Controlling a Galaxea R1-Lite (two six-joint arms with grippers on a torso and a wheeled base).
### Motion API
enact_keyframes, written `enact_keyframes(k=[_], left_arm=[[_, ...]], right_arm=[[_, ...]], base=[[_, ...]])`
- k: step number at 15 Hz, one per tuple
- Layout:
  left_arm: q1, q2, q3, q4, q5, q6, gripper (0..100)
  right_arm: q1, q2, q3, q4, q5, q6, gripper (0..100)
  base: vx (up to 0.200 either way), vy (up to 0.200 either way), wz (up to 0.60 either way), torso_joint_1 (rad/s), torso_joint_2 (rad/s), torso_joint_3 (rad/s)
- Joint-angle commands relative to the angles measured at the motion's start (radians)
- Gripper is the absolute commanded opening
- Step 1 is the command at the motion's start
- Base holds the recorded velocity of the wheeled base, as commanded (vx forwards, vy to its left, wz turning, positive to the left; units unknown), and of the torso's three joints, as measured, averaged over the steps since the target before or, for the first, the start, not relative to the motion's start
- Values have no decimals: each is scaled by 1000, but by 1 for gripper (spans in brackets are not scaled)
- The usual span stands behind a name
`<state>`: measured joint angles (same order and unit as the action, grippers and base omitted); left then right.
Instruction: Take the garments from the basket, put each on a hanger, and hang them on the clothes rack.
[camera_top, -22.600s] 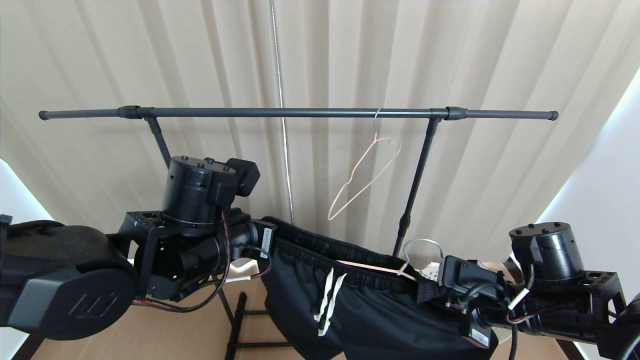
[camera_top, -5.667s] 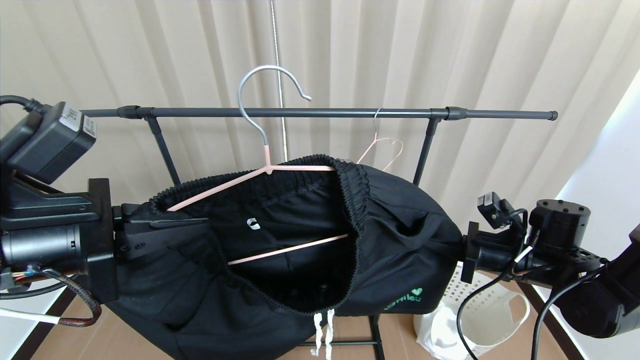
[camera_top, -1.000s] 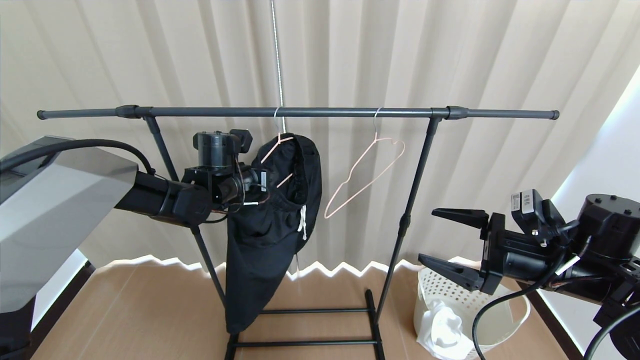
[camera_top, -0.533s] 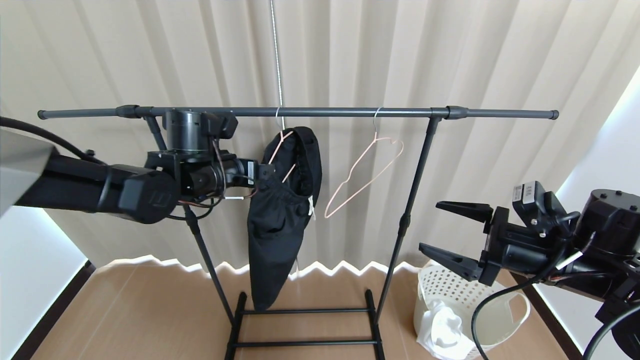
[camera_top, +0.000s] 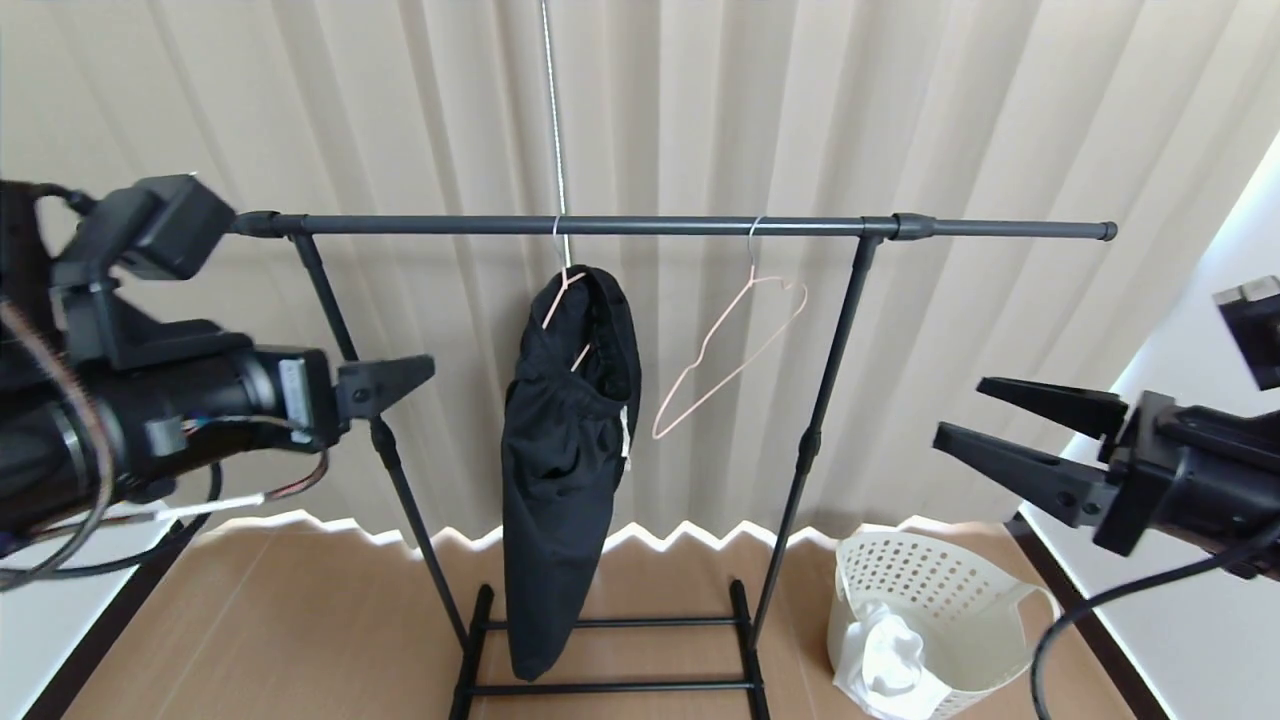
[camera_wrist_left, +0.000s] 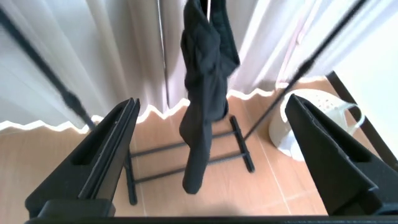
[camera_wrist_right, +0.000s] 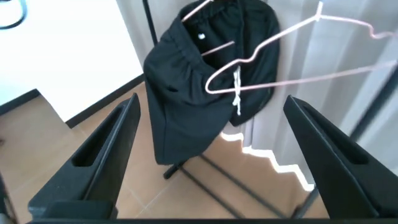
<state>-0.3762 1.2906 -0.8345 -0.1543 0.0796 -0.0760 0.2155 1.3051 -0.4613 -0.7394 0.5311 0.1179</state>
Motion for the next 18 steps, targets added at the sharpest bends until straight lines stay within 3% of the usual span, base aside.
enact_keyframes(k=[1, 3, 4, 6, 10, 13, 16, 18], left_arm=[[-26, -312, 199, 48, -1, -4, 100], [-26, -413, 302, 55, 0, -4, 100], [-23, -485, 399, 62, 0, -5, 100], [-21, -557, 486, 62, 0, -5, 100], [-1, -674, 710, 53, 0, -10, 100], [2, -757, 830, 48, -1, -8, 100], [25, -832, 834, 50, 0, -19, 100], [97, -893, 834, 51, 3, -18, 100]], right_arm=[[5, -365, 64, 276, -91, 0, 100], [7, -466, 165, 356, -154, -60, 100], [5, -563, 291, 388, -192, -112, 100], [5, -678, 440, 400, -209, -135, 100], [1, -980, 461, 716, -261, -127, 100], [1, -1020, 458, 733, -326, -122, 100], [-2, -1084, 457, 735, -330, -124, 100], [-33, -1138, 458, 736, -353, -129, 100]], base=[[0, 0, 0, 0, 0, 0], [0, 0, 0, 0, 0, 0], [0, 0, 0, 0, 0, 0], [0, 0, 0, 0, 0, 0], [0, 0, 0, 0, 0, 0], [0, 0, 0, 0, 0, 0], [0, 0, 0, 0, 0, 0], [0, 0, 0, 0, 0, 0]])
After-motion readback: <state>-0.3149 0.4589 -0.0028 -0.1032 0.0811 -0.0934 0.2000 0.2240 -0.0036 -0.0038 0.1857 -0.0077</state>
